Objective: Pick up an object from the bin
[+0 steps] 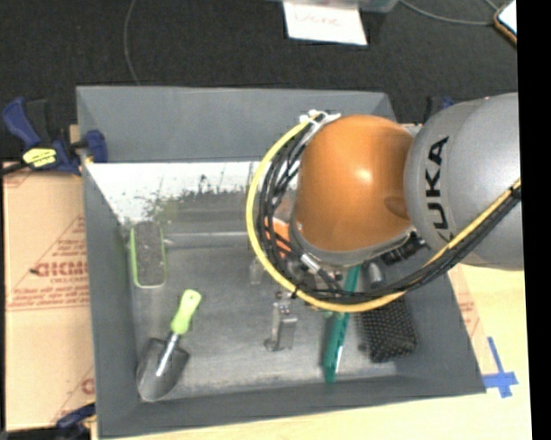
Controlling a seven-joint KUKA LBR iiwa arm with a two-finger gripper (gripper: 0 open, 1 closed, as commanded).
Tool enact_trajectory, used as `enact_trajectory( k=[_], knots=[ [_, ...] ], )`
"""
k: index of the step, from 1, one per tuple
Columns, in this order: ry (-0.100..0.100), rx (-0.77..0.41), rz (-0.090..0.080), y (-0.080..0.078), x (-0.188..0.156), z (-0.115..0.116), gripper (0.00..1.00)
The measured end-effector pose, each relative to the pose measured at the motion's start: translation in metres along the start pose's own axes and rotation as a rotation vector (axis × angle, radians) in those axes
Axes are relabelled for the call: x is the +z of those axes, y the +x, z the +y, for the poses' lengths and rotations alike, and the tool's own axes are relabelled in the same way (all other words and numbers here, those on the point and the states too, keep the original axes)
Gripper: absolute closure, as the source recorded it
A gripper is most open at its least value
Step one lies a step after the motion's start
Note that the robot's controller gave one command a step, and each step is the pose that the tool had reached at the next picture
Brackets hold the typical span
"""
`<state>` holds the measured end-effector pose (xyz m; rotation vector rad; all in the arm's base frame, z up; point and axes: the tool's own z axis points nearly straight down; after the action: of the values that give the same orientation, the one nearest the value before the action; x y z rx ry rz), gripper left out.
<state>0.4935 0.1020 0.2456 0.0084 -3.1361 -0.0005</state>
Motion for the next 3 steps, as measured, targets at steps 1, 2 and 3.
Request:
enact_trajectory(
  k=[1, 2, 3],
  knots=[
    [-0.002, 0.005, -0.008, -0.001, -0.004, -0.001, 0.0],
    [0.001, -0.259, -0.01, -0.016, 0.094, 0.03, 0.0],
    [0.001, -0.544, -0.016, -0.015, 0.084, 0.075, 0.0]
  ],
)
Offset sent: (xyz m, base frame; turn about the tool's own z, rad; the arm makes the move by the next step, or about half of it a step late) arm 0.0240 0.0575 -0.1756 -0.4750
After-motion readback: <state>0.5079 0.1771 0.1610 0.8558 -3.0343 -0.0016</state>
